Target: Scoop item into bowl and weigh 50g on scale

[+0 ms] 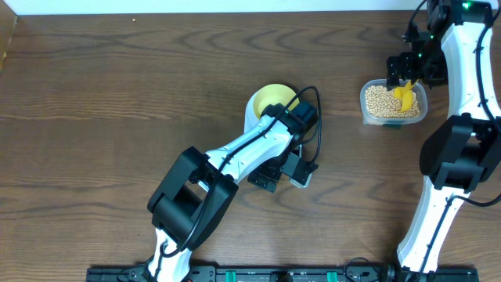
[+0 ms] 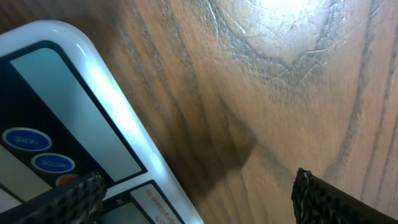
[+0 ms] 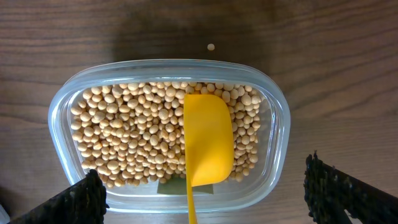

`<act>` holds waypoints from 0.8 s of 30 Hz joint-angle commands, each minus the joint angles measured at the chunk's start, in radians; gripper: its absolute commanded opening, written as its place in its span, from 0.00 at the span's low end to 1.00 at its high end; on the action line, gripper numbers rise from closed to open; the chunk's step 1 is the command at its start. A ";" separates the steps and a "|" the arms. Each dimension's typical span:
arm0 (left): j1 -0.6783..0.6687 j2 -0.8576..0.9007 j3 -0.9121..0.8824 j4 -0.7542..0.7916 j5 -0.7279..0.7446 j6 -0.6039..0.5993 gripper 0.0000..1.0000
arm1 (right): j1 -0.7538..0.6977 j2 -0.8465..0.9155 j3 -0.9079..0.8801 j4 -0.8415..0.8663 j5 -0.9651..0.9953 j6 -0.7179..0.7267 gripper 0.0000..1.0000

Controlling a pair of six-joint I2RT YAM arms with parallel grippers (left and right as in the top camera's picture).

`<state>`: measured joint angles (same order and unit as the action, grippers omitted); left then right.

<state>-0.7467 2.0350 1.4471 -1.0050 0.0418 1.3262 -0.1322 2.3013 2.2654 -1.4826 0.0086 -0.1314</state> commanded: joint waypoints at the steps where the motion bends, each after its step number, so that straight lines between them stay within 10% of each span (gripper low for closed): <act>1: 0.009 0.044 0.002 0.009 -0.016 0.017 0.98 | 0.001 0.013 0.008 -0.001 0.008 0.003 0.99; 24: 0.017 0.056 0.002 0.017 -0.028 0.035 0.98 | 0.001 0.013 0.008 -0.001 0.008 0.003 0.99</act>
<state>-0.7448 2.0388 1.4479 -0.9905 0.0231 1.3418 -0.1322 2.3013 2.2654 -1.4826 0.0086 -0.1314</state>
